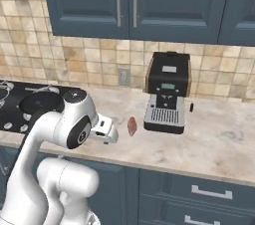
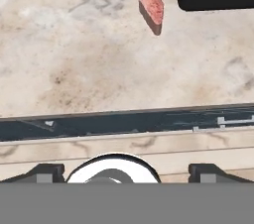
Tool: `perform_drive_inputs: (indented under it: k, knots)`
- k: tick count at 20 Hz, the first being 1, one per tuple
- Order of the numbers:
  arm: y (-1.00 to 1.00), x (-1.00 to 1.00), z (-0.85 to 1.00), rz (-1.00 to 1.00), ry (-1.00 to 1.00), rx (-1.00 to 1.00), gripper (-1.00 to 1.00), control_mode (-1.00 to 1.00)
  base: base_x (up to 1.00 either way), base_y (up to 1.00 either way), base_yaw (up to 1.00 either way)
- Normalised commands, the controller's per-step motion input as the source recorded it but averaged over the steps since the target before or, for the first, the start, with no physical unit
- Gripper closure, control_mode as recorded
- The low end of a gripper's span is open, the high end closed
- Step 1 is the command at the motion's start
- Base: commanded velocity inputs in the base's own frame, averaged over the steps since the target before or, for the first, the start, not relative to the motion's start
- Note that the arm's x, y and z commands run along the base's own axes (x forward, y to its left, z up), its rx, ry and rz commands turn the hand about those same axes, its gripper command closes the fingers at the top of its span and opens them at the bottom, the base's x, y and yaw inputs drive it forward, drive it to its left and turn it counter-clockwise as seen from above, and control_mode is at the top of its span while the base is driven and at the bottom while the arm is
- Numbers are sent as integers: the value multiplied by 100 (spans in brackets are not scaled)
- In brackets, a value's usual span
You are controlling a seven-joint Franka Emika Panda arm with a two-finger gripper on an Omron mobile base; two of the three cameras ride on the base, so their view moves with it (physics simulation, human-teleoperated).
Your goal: Place both pans onto different burners. Then place the sweet potato and the steak on different pans.
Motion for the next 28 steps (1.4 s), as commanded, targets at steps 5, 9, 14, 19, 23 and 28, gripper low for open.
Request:
perform_drive_inputs:
  k: [5,9,14,19,23,28]
  knots:
    - [0,0,0,0,0,0,-100,100,42,-39,0]
    - [0,0,0,0,0,0,-100,100,28,-44,0]
    - [0,0,0,0,0,0,-100,100,16,-15,-4]
    - [0,0,0,0,0,0,-100,100,29,0,-9]
    - [0,0,0,0,0,0,-100,100,43,1,-2]
    - [7,30,0,0,-3,0,-100,-100,19,3,0]
